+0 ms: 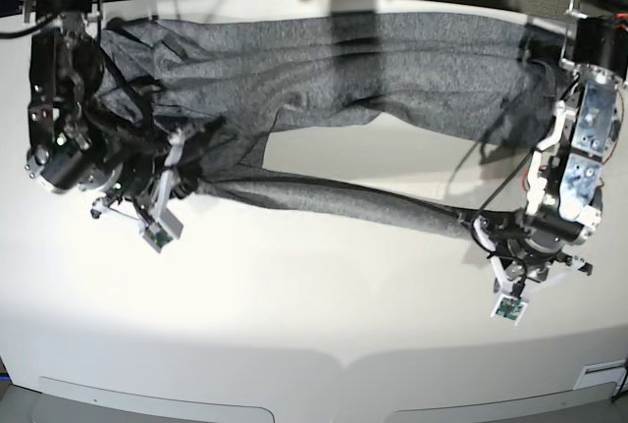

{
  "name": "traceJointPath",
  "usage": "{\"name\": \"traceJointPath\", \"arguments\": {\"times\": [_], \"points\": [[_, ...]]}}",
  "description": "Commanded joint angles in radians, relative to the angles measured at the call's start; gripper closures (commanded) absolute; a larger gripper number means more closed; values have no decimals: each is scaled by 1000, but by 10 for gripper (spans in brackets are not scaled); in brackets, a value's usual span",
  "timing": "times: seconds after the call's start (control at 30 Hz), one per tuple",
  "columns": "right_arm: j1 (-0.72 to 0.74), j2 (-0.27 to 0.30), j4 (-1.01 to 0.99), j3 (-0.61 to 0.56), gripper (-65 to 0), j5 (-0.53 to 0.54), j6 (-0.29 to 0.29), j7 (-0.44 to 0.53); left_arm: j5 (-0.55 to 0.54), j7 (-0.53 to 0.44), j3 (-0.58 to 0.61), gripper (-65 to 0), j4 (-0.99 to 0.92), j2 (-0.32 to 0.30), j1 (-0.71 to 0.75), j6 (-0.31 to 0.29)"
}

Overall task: Fold the T-shirt properly
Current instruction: 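Fold the held shirt edge with both grippers toward the arm bases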

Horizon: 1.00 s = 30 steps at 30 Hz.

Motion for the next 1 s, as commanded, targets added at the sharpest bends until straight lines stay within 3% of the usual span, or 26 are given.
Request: {"name": "traceJointPath", "arguments": {"times": [0.0, 0.17, 0.4, 0.77, 0.87, 0.97], "points": [[-4, 22, 48, 8, 0, 5, 3, 6, 18, -3, -7, 0, 35, -20, -1, 7], [-126, 69, 170, 8, 0, 5, 3, -17, 46, 27, -7, 0, 117, -34, 121, 7], [-253, 89, 277, 8, 0, 4, 3, -53, 138, 64, -7, 0, 259, -34, 288, 11], [-413, 183, 351, 10, 0, -56, 3, -91, 286, 67, -7, 0, 406, -34, 507, 79], [-452, 182, 351, 15, 0, -56, 3, -101, 285, 25, -7, 0, 406, -34, 554, 82], [-494, 182, 351, 15, 0, -56, 3, -105, 286, -76, -7, 0, 404, -34, 603, 129]]}}
